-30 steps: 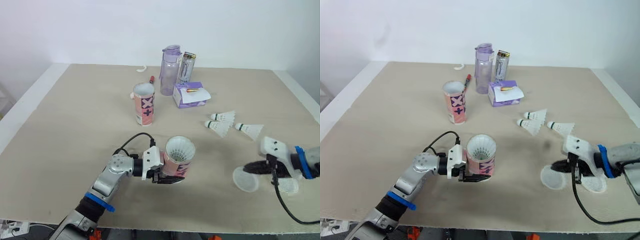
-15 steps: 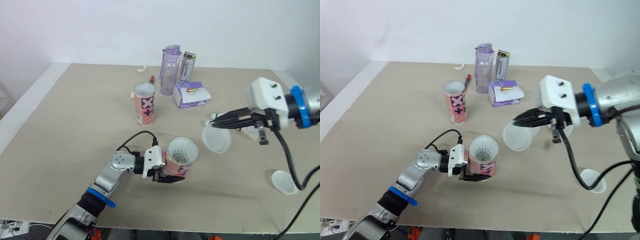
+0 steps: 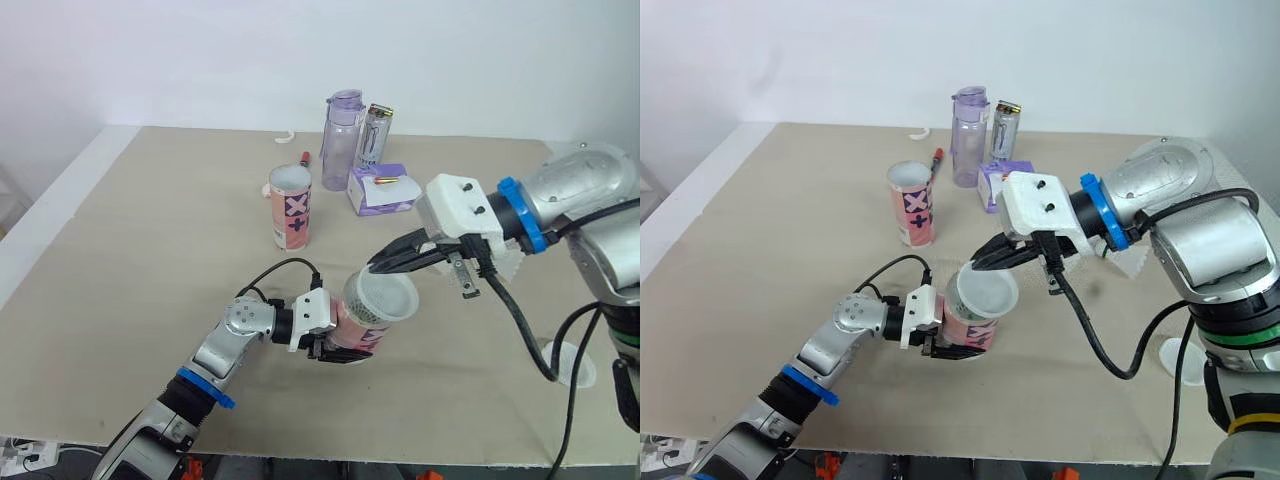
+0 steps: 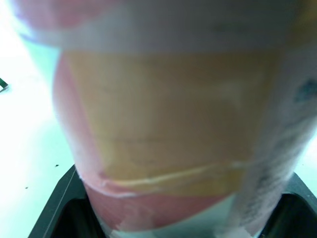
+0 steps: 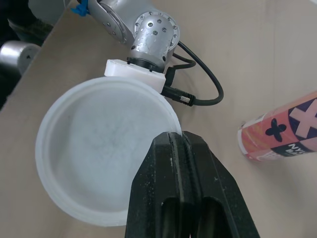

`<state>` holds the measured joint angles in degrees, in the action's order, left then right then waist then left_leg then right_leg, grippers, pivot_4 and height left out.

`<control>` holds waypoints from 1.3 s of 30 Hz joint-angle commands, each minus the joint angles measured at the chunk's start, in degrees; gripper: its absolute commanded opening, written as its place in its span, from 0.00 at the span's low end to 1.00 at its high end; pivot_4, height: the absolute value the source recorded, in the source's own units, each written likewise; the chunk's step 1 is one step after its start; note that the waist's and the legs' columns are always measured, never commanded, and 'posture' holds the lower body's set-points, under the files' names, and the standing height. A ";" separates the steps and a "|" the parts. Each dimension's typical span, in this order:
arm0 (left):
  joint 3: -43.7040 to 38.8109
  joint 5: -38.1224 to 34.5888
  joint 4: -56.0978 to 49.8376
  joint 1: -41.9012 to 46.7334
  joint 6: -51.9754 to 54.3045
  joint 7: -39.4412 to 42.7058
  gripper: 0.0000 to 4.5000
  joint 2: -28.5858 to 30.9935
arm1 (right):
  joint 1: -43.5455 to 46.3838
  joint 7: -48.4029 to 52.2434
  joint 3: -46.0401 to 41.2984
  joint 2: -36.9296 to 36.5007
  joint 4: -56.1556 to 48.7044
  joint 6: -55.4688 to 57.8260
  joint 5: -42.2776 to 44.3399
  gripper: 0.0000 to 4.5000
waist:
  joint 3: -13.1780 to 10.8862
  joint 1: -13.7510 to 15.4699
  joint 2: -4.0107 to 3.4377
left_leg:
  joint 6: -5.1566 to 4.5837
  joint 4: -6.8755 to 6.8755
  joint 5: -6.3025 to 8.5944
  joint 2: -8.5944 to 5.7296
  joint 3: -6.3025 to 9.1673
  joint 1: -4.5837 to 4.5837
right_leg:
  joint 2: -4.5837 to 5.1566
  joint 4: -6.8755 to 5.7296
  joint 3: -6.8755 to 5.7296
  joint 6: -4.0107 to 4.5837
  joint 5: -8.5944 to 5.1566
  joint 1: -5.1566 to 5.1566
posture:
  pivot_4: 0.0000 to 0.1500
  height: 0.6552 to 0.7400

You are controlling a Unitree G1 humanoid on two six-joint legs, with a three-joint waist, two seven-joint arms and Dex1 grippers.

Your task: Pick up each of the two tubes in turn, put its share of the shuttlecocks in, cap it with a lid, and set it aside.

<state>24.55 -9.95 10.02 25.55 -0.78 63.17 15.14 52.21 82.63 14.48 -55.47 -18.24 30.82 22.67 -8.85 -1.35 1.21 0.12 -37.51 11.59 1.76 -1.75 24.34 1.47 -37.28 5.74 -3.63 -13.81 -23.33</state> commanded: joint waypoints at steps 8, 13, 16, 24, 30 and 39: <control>-0.37 1.56 0.85 -0.17 7.14 -1.60 0.67 1.10 | 0.15 0.76 1.26 1.38 0.69 -7.36 -5.16 0.03 | 0.00 0.00 0.01 | 0.00 0.00 0.00 0.01 0.00 0.00 | -0.02 0.00 0.00 0.00 0.00 0.00 | 1.00 1.00; -0.29 1.80 0.76 -0.23 7.63 -1.46 0.67 1.40 | 0.63 0.45 0.92 2.38 0.70 -7.58 -5.07 0.03 | 0.00 -0.01 0.01 | 0.00 0.00 0.00 0.02 0.00 0.00 | -0.03 0.00 0.00 0.00 0.00 0.00 | 1.00 1.00; -0.26 1.90 0.50 -0.41 7.93 -1.47 0.67 1.56 | 0.53 0.50 0.94 2.86 0.87 -8.09 -5.61 0.03 | 0.00 -0.01 0.01 | 0.00 0.00 0.00 0.02 0.00 -0.01 | -0.03 0.00 0.00 0.00 0.00 -0.01 | 1.00 1.00; -0.32 2.03 0.38 -0.60 8.43 -1.65 0.67 1.68 | -0.14 0.59 1.13 3.49 2.03 -9.73 -7.27 0.03 | 0.00 -0.01 0.01 | 0.00 0.00 0.00 0.02 0.01 0.00 | -0.03 0.01 0.01 0.00 0.00 -0.01 | 1.00 1.00; -0.30 2.17 0.17 -0.95 8.51 -1.72 0.67 1.94 | -0.41 1.11 0.99 3.50 2.43 -10.80 -7.82 0.03 | 0.00 -0.01 0.01 | 0.00 0.01 0.00 0.03 0.01 -0.01 | -0.03 0.01 0.00 0.01 0.00 -0.01 | 1.00 1.00; -0.31 2.29 0.24 -1.06 8.68 -1.78 0.67 2.18 | 0.54 0.06 -2.07 4.07 2.63 -7.10 -4.71 0.36 | 0.00 -0.02 0.01 | 0.00 0.02 0.00 0.05 0.02 0.00 | -0.03 0.02 0.00 0.01 0.00 -0.02 | 1.00 1.00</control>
<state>24.17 -10.17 7.33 25.76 5.36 62.77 15.36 51.53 83.51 15.64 -51.74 -15.64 21.27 15.64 -8.85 -1.37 1.22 0.12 -37.48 11.59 1.81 -1.73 24.34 1.44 -37.25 5.74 -3.61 -13.81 -23.36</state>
